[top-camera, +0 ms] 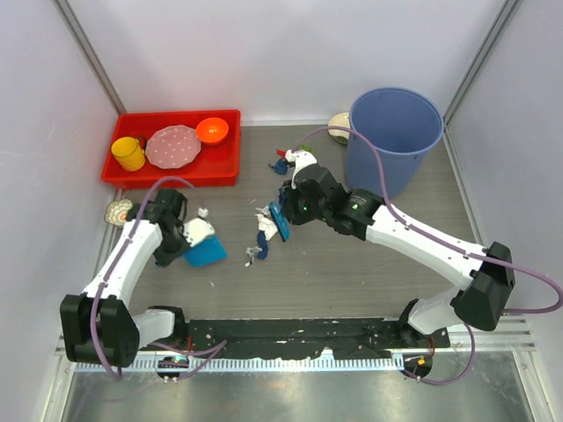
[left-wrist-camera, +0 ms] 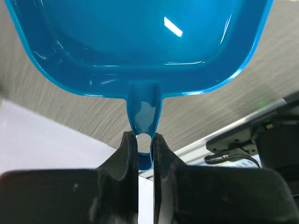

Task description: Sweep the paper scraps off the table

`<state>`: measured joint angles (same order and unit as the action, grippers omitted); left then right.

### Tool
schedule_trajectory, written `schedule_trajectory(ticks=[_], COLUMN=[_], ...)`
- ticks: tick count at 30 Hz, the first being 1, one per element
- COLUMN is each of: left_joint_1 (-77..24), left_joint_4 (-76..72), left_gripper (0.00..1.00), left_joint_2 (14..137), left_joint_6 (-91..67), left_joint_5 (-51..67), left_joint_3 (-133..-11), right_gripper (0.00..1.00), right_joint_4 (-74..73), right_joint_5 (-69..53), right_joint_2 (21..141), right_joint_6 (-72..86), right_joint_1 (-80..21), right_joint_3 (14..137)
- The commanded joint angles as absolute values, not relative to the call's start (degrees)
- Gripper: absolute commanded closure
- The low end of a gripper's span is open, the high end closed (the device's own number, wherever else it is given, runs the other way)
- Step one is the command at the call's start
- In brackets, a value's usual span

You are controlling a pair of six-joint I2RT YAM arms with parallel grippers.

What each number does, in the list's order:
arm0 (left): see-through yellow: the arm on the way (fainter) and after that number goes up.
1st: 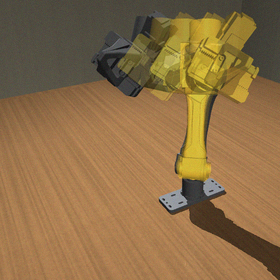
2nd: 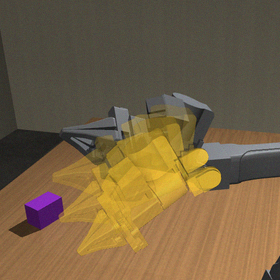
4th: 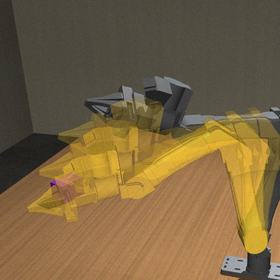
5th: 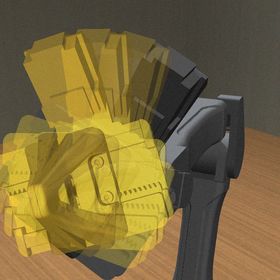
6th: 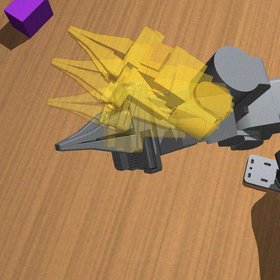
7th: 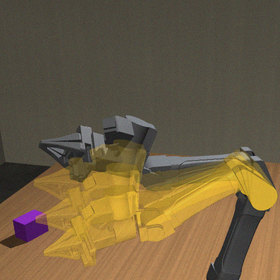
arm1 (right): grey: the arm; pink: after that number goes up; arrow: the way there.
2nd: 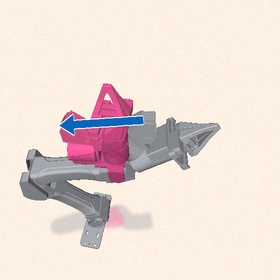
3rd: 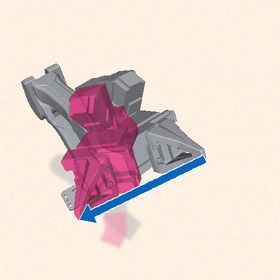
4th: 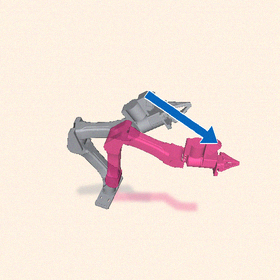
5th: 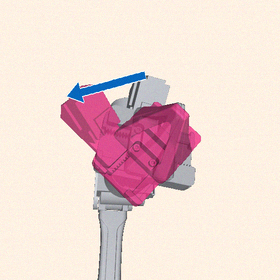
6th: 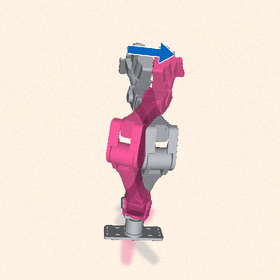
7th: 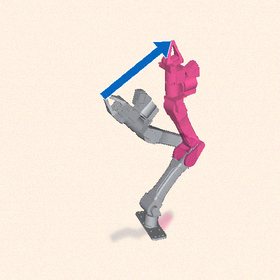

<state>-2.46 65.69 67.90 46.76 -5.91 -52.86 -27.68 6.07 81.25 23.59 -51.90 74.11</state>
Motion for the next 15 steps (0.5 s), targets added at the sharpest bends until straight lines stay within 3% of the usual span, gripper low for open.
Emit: schedule_trajectory(ticks=[1, 15], left_joint_1=[-11.23, -19.42], left_joint_4=[67.51, 62.67], left_gripper=[1.00, 1.00], left_joint_2=[68.29, 74.52], left_joint_6=[46.50, 40.17], left_joint_5=[-7.73, -5.01], left_joint_3=[-47.48, -44.82], right_gripper=[0.99, 0.99], right_joint_4=[-32.96, -29.01], right_joint_5=[16.17, 10.82], right_joint_2=[83.23, 90.78], right_joint_6=[22.67, 25.93], right_joint_1=[-51.86, -55.20], right_joint_3=[74.27, 72.07])
